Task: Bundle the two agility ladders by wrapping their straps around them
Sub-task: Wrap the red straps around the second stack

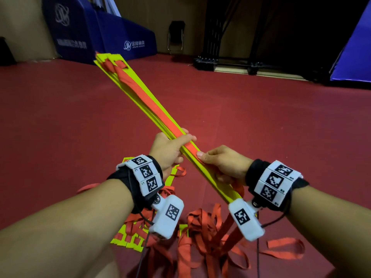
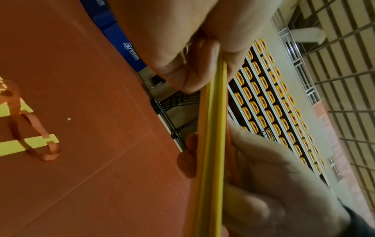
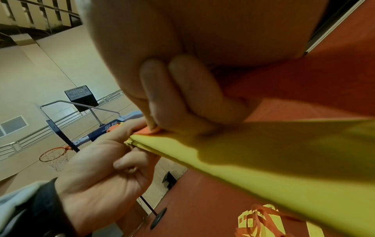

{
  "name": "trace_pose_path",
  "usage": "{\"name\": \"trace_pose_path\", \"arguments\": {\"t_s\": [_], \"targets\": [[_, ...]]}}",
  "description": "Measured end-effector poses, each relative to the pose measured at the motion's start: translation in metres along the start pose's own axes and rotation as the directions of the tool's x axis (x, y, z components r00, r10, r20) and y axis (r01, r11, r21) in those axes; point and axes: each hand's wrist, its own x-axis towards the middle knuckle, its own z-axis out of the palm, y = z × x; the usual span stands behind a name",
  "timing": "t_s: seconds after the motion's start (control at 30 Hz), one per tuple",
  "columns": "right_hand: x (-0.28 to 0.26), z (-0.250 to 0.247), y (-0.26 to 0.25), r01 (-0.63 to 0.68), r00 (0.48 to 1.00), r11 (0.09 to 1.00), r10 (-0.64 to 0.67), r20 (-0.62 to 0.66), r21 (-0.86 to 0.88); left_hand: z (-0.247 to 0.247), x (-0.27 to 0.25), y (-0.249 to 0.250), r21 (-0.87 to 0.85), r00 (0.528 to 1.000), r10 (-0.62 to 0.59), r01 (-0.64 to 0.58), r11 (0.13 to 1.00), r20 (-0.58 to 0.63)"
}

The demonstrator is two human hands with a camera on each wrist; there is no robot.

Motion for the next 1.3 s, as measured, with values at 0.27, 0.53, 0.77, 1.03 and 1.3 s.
{"name": "trace_pose_path", "arguments": {"t_s": [0.27, 0.53, 0.77, 1.03, 1.3], "targets": [[0.004, -0.013, 0.002, -0.057, 0.998, 0.994, 0.055, -0.028, -0.095, -0.002, 0.009, 0.011, -0.168, 0.990, 0.091, -0.108, 0.980, -0.109], [0.006, -0.024, 0.010, -0.147, 0.987, 0.935, 0.119, -0.106, -0.324, -0.008, 0.007, 0.010, -0.168, 0.986, 0.087, -0.110, 0.980, -0.140], [0.010, -0.023, 0.012, -0.167, 0.983, 0.950, 0.140, -0.117, -0.264, -0.004, 0.008, -0.002, -0.166, 0.988, 0.046, -0.071, 0.984, -0.145], [0.008, -0.020, 0.006, -0.159, 0.976, 0.964, 0.121, -0.179, -0.212, 0.021, -0.008, -0.025, -0.021, 0.985, -0.136, 0.139, 0.990, 0.103], [0.005, -0.028, 0.006, -0.052, 0.976, 0.991, 0.025, -0.214, -0.120, 0.020, 0.005, -0.013, -0.032, 1.000, -0.019, 0.019, 0.999, -0.015]]}}
